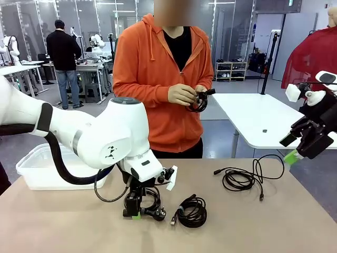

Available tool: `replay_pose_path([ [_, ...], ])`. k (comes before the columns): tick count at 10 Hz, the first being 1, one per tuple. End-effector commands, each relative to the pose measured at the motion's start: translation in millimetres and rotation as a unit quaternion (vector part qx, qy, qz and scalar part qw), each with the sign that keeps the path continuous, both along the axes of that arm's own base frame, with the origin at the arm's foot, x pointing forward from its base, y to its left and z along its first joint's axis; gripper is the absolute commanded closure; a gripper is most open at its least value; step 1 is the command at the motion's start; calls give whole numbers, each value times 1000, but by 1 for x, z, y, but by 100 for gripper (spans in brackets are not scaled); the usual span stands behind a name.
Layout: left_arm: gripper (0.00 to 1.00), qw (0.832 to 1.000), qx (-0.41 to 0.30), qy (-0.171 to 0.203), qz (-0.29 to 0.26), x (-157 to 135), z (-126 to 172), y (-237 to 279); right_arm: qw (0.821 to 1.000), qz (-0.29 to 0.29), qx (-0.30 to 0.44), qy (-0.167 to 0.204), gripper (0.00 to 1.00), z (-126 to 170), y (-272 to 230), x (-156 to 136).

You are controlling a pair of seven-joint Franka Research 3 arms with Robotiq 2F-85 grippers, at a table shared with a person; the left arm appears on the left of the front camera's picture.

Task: Organize and store the cables.
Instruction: Place the Power Cable into the Organizing box.

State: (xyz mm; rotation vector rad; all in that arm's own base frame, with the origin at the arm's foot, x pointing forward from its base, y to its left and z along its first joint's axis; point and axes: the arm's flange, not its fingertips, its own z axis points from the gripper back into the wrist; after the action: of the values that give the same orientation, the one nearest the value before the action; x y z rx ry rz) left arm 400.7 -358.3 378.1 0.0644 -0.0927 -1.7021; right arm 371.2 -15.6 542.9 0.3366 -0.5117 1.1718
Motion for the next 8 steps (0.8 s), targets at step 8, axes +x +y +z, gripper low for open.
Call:
replay_pose_path([
  [8,0,998,0,11,63,52,-60,-2,1000,-3,0,-2,0,2,3,4],
])
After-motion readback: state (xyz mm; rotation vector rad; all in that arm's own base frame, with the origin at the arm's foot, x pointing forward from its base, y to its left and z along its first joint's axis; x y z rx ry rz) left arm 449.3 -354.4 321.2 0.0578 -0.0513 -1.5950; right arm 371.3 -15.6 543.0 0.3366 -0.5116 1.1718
